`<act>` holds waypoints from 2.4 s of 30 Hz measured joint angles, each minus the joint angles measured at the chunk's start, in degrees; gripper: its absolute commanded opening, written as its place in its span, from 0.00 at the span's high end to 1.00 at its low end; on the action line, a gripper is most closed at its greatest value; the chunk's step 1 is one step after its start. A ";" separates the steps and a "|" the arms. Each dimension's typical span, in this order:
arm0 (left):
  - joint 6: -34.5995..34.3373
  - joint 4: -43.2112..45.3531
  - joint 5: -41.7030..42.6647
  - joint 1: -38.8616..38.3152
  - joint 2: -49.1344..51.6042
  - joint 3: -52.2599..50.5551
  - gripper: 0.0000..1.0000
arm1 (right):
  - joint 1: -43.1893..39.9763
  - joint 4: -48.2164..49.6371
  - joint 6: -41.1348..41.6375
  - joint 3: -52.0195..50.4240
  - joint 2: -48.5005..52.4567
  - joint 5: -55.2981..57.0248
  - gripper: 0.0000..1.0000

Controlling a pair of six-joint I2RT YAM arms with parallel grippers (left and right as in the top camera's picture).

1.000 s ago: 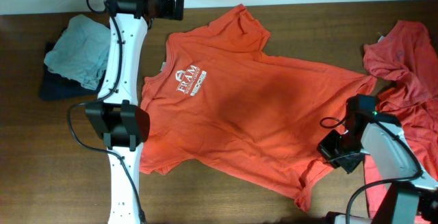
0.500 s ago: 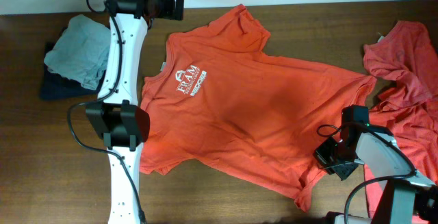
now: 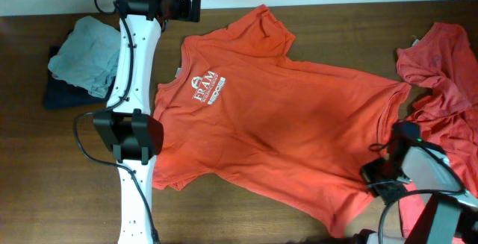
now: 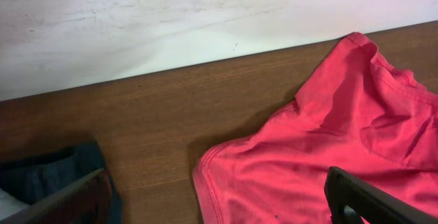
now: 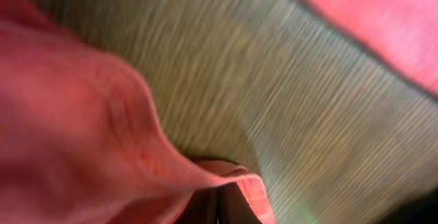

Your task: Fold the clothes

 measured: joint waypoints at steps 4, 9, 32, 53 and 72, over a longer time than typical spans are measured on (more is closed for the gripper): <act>0.00 0.00 0.02 0.00 0.00 0.00 0.01 | -5.07 2.38 -3.19 0.04 -0.13 -0.17 0.96; 0.00 0.00 0.02 0.00 0.00 0.00 0.01 | -7.28 3.45 -6.47 0.26 -0.15 0.04 0.96; 0.00 0.13 0.02 0.00 0.00 0.00 0.01 | -7.65 -0.35 -11.58 23.50 0.09 1.11 0.01; -3.93 -30.42 -1.16 1.79 -0.57 0.00 0.01 | -7.65 -10.16 -20.55 23.54 0.07 -7.76 0.11; -9.51 -36.46 0.13 -2.03 -25.75 -8.26 0.01 | 8.96 -20.94 -18.16 17.99 -12.83 -8.87 0.06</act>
